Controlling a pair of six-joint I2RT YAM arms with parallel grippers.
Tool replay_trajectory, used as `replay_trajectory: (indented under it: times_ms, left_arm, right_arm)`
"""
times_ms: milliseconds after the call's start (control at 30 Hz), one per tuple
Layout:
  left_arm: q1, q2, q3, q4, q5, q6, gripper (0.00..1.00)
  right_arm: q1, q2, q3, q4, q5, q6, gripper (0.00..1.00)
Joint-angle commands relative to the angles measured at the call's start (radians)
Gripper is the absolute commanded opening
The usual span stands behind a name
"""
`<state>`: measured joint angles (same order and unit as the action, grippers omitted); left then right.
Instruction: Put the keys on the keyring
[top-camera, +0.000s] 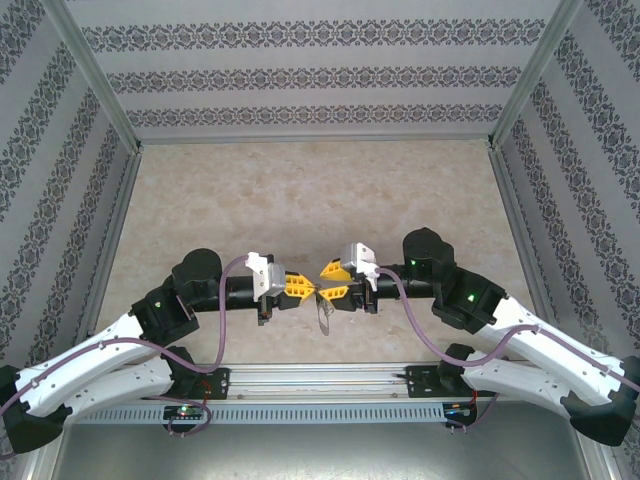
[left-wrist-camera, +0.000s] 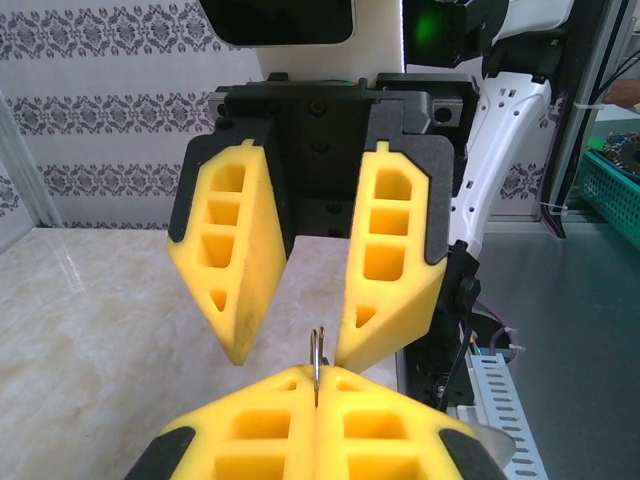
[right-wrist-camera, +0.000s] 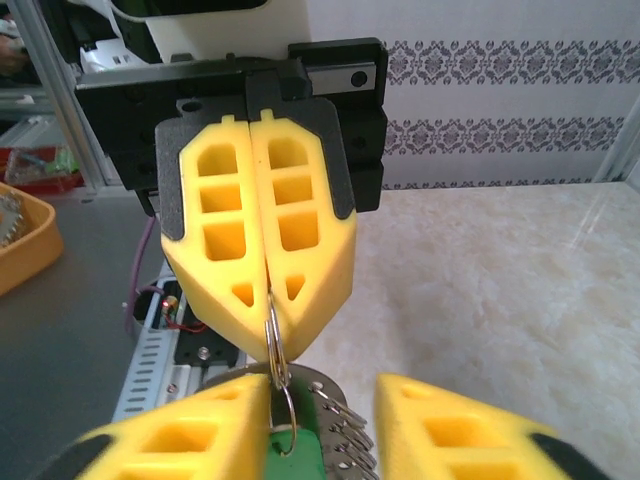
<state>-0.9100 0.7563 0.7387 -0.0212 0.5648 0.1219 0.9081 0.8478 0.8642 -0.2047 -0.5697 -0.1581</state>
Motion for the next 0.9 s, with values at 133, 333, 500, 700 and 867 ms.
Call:
replay_trajectory:
  times_ms: [133,333,500,700,867]
  left_arm:
    - [-0.009,-0.007,-0.002,0.062,0.023,-0.015,0.0]
    - [-0.009,-0.006,0.006,0.044,0.004,-0.009,0.0]
    - [-0.01,0.037,0.073,-0.089,-0.112,0.034,0.12]
    - [-0.011,0.074,0.166,-0.285,-0.216,0.088,0.39]
    - [-0.012,0.115,0.224,-0.394,-0.25,0.122,0.38]
  right_arm:
    - [0.015,0.019,-0.008,0.052,-0.048,0.013,0.1]
    - [0.018,0.016,-0.006,0.047,-0.047,0.005,0.0]
    - [0.018,0.004,-0.003,0.026,0.012,0.001,0.0]
    - [0.015,0.063,0.04,-0.093,0.152,-0.037,0.0]
    - [0.017,0.127,0.073,-0.136,0.157,-0.049,0.0]
